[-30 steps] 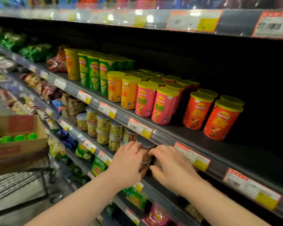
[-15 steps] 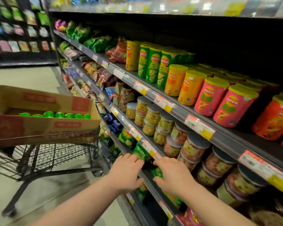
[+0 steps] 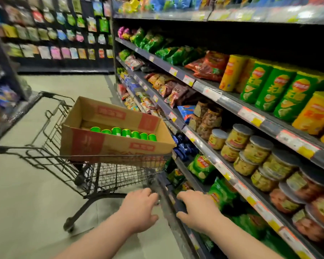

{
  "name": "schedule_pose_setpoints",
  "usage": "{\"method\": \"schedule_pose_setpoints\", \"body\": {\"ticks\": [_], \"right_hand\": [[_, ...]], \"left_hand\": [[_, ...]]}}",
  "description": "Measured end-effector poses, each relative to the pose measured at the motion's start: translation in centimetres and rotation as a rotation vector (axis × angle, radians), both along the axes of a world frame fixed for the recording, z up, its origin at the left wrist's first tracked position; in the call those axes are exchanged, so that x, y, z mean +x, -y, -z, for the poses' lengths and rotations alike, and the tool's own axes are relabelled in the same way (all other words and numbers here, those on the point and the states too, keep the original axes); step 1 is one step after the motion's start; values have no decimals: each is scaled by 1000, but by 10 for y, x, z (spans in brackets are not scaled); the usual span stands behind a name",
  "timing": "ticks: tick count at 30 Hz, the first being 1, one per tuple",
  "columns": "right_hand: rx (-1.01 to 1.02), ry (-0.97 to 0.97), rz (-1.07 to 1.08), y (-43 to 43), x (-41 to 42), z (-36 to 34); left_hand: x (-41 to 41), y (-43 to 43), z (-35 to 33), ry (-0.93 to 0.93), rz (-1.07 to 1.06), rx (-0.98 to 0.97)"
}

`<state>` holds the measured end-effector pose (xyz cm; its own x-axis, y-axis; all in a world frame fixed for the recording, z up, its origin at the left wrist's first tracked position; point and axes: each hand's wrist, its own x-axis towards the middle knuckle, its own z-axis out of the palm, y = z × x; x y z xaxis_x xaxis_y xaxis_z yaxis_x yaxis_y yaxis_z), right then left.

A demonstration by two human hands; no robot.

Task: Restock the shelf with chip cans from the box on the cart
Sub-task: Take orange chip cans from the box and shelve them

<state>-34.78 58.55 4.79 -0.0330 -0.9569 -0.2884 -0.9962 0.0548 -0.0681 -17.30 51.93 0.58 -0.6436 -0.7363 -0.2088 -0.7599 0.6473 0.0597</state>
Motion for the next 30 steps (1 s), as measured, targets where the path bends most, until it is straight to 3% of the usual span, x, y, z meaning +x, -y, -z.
{"method": "schedule_pose_setpoints", "body": {"ticks": [6, 18, 30], "right_hand": [[79, 33, -45, 43, 58, 20], [154, 107, -131, 129, 90, 42], [121, 176, -187, 275, 50, 50]], "left_hand": [[74, 26, 14, -4, -117, 45], [122, 78, 29, -25, -297, 130], [76, 207, 23, 39, -357, 124]]}}
